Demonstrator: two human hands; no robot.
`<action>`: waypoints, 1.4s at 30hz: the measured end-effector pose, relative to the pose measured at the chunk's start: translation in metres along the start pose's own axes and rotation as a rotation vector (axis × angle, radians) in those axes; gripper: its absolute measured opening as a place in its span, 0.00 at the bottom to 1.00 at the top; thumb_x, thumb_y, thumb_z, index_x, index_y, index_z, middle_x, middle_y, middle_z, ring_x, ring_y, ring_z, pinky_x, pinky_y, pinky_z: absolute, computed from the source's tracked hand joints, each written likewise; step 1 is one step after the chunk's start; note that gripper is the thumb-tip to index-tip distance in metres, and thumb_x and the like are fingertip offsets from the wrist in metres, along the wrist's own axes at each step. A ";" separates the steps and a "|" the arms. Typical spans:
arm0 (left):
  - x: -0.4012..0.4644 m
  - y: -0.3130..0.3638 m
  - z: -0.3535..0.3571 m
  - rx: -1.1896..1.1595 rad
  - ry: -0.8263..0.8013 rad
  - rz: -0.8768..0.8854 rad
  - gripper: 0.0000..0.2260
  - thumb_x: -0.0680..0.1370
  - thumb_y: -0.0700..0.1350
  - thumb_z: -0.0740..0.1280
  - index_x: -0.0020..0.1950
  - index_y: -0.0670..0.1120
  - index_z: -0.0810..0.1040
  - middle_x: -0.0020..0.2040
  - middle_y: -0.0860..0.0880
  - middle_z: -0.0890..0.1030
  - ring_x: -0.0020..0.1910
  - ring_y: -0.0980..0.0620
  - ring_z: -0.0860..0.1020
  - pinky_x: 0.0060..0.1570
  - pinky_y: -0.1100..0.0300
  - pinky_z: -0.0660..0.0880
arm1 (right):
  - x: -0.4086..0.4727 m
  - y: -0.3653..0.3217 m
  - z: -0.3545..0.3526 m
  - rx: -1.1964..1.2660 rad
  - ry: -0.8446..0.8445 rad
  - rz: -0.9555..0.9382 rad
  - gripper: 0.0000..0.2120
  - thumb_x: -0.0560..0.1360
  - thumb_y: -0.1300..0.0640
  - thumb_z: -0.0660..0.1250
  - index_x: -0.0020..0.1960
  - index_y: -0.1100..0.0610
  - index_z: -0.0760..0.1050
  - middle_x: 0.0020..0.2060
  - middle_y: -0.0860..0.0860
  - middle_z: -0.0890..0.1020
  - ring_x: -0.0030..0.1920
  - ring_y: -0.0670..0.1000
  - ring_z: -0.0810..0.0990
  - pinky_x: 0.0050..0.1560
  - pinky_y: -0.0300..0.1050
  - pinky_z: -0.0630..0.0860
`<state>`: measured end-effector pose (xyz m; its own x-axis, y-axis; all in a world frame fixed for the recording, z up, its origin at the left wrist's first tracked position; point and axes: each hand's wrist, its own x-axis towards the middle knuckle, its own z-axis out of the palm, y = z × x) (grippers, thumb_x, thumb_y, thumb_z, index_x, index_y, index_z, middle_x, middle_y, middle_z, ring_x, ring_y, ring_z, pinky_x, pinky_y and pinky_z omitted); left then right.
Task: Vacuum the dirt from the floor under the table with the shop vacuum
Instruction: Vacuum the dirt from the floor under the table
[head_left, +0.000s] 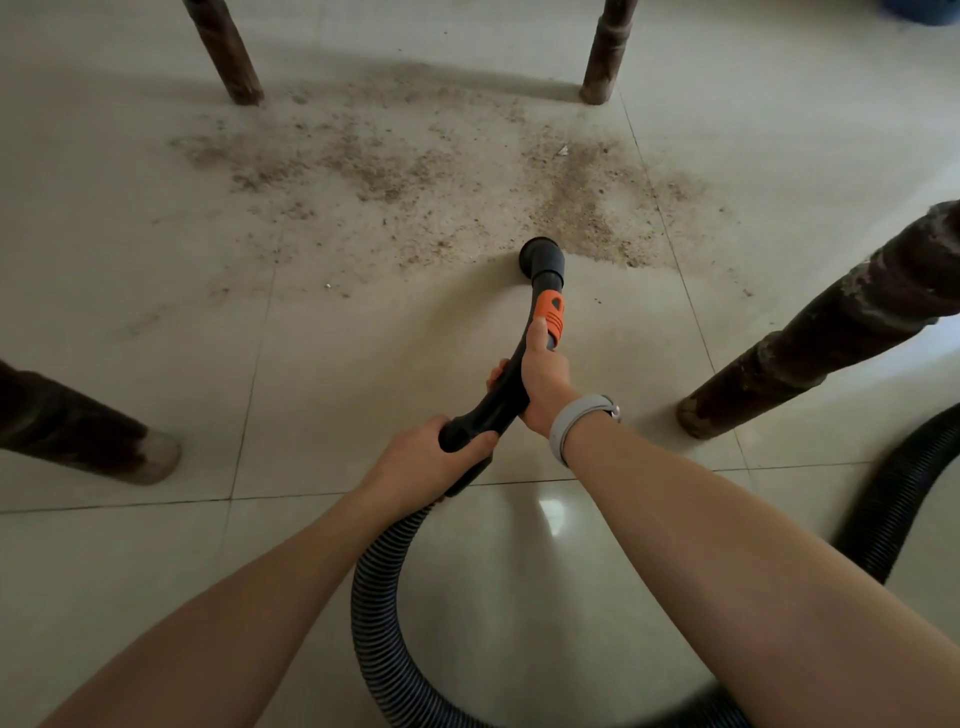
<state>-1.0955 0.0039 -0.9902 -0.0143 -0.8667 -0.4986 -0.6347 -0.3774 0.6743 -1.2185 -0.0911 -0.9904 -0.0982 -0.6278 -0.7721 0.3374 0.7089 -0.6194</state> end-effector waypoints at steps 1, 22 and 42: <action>-0.001 -0.003 -0.001 -0.012 0.009 -0.004 0.18 0.74 0.64 0.63 0.50 0.50 0.74 0.38 0.51 0.81 0.32 0.55 0.79 0.33 0.63 0.76 | -0.001 0.002 0.004 -0.012 -0.006 -0.001 0.17 0.79 0.43 0.58 0.51 0.58 0.65 0.31 0.55 0.73 0.27 0.52 0.73 0.33 0.47 0.76; -0.044 -0.066 -0.024 -0.128 0.104 -0.099 0.19 0.74 0.63 0.63 0.51 0.49 0.73 0.41 0.52 0.79 0.39 0.56 0.79 0.39 0.62 0.77 | -0.028 0.049 0.069 -0.227 -0.091 0.036 0.17 0.79 0.43 0.57 0.54 0.58 0.65 0.31 0.54 0.73 0.27 0.52 0.73 0.34 0.47 0.77; -0.090 -0.123 -0.021 -0.462 0.252 -0.239 0.15 0.75 0.59 0.66 0.49 0.47 0.75 0.41 0.46 0.82 0.40 0.48 0.82 0.46 0.51 0.80 | -0.063 0.106 0.122 -0.489 -0.209 -0.021 0.16 0.79 0.44 0.58 0.43 0.57 0.64 0.31 0.55 0.73 0.28 0.53 0.74 0.36 0.49 0.77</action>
<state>-0.9996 0.1219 -1.0170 0.3084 -0.7696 -0.5591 -0.1935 -0.6262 0.7553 -1.0624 -0.0154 -0.9906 0.1054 -0.6585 -0.7452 -0.1430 0.7315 -0.6667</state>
